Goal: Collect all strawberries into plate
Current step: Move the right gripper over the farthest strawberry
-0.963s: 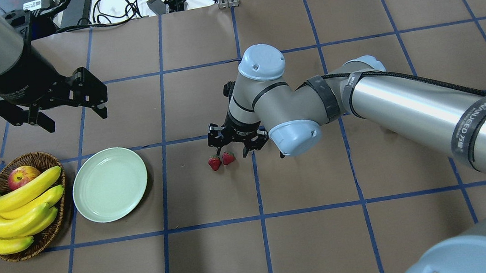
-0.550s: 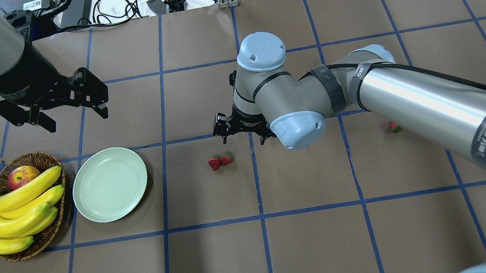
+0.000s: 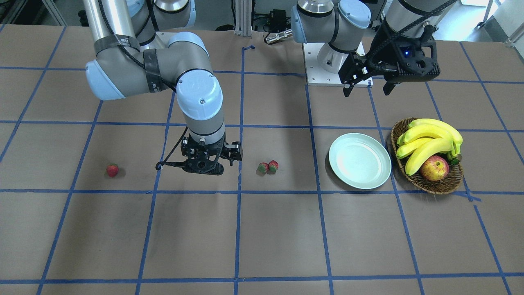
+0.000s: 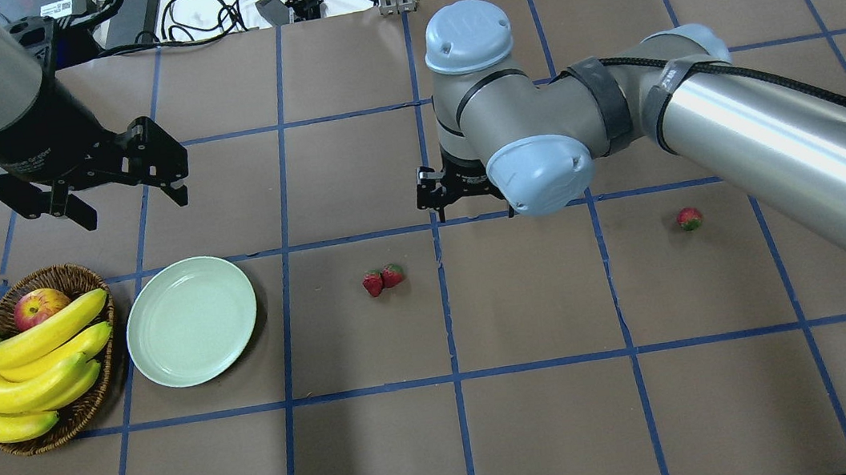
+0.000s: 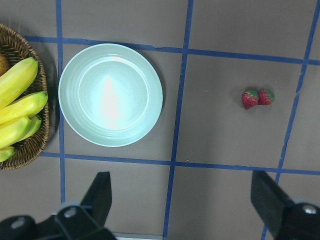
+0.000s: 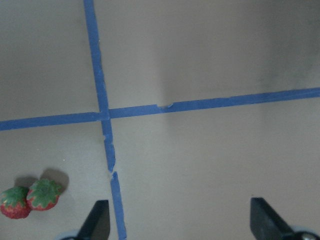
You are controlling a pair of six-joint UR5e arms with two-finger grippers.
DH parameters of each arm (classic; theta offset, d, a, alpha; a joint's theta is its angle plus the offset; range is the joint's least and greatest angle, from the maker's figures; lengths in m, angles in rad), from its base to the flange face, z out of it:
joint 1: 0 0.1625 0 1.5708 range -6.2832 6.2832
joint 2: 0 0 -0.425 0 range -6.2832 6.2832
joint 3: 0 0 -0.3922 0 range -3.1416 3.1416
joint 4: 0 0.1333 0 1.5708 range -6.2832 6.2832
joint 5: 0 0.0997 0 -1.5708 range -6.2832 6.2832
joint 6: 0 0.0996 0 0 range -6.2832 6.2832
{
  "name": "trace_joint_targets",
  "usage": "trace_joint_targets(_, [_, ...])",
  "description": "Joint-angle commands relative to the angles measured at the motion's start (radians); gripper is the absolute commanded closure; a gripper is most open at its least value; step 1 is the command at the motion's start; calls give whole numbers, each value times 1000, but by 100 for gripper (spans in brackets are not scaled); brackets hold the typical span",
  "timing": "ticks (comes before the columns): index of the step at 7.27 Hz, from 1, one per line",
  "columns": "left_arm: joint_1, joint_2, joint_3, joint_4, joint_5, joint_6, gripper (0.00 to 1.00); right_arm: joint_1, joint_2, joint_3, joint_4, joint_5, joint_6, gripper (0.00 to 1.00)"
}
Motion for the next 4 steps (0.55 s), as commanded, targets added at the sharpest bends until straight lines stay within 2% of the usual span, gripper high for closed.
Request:
trace_joint_targets(1, [2, -2, 1, 1, 1, 1, 0, -18, -3, 0, 16, -7, -14, 0])
trace_joint_targets(4, [2, 1, 4, 1, 0, -1, 0, -64, -4, -16, 25, -22, -25, 0])
